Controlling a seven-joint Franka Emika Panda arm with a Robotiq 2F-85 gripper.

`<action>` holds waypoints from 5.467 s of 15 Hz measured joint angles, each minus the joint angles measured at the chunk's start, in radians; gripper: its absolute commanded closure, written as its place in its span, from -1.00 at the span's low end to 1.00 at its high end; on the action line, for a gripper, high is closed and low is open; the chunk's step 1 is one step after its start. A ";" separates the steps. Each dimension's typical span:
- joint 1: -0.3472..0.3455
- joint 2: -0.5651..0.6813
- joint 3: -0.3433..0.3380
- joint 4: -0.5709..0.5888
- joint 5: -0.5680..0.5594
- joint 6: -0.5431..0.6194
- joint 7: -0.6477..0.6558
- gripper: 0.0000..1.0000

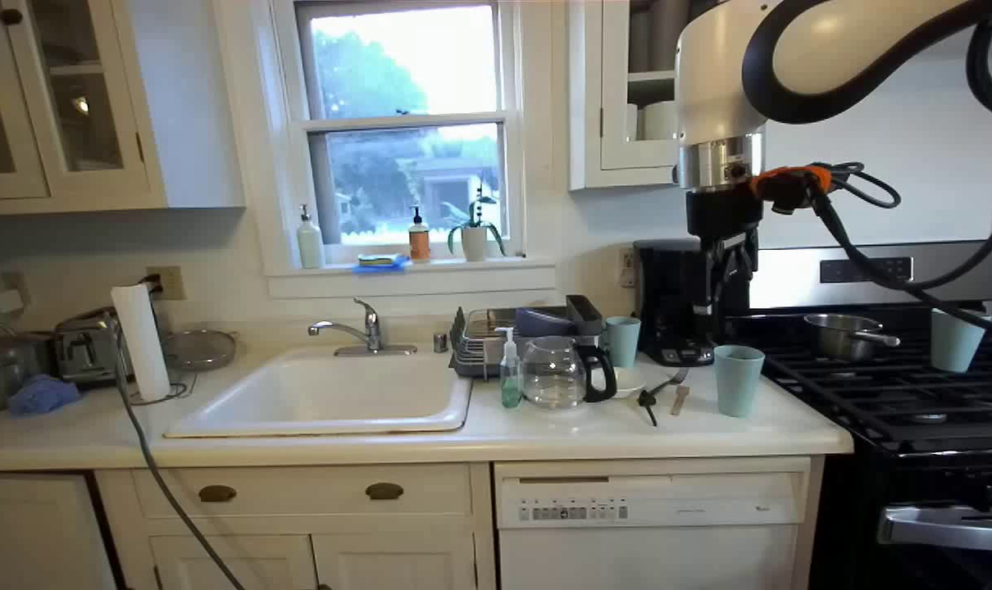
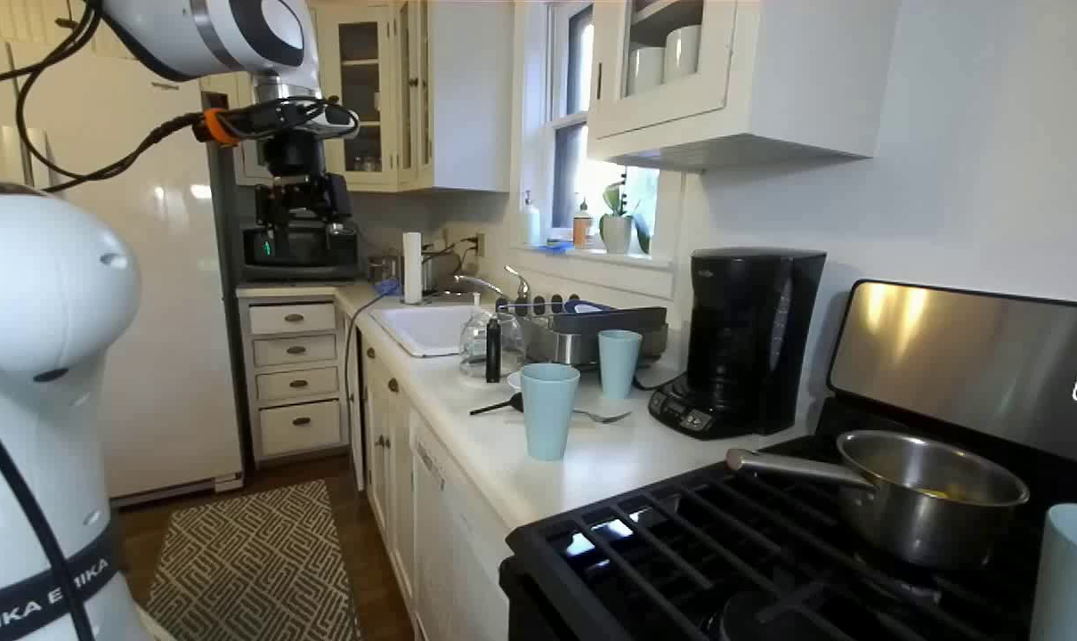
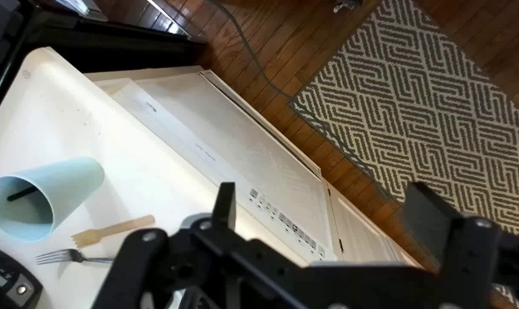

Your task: Put the black scoop in the cup on the right

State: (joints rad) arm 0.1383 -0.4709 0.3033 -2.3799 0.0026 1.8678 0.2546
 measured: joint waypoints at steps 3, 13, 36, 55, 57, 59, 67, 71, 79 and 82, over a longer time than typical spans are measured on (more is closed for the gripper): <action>0.000 0.000 0.000 0.000 0.000 0.000 0.000 -1.00; -0.076 0.040 -0.051 -0.095 -0.022 0.195 0.138 -1.00; -0.208 0.366 -0.151 -0.226 -0.063 0.828 0.406 -1.00; -0.060 0.817 -0.354 0.100 -0.102 0.965 0.474 -0.13; -0.053 0.837 -0.366 0.119 -0.099 0.971 0.468 0.14; -0.050 0.852 -0.375 0.135 -0.090 0.973 0.460 0.20; -0.050 0.880 -0.384 0.167 -0.021 0.977 0.405 0.81; -0.053 0.881 -0.383 0.167 0.030 0.977 0.361 0.97; -0.054 0.847 -0.400 0.185 0.080 0.912 0.342 0.98; -0.046 0.807 -0.428 0.185 0.070 0.848 0.368 0.98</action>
State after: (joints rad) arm 0.0926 0.3364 -0.1243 -2.1953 0.0730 2.7157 0.6230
